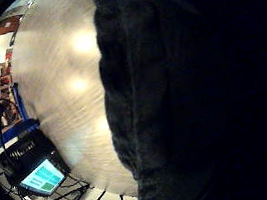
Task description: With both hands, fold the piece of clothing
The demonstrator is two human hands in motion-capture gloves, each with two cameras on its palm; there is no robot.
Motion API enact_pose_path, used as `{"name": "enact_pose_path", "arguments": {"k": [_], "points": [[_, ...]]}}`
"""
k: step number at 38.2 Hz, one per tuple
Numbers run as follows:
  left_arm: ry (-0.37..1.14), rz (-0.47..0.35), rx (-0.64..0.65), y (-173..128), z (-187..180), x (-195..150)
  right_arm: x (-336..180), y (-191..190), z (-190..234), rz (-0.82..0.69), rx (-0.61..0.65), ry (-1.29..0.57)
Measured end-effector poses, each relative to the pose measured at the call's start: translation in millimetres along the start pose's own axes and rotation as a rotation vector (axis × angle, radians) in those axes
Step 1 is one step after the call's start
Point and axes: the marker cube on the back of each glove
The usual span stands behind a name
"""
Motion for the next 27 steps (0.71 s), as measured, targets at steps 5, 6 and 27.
{"name": "enact_pose_path", "arguments": {"k": [5,6,27], "points": [[0.073,-0.064,-0.045,3,-9,5,25,-11,-8,0.076,0.019,-0.077],[0.079,-0.084,-0.052,4,-12,3,30,-13,-12,0.085,0.029,-0.090],[0.224,-0.022,0.360,25,-120,-86,-142,88,-168,-0.171,0.427,-0.004]]}}
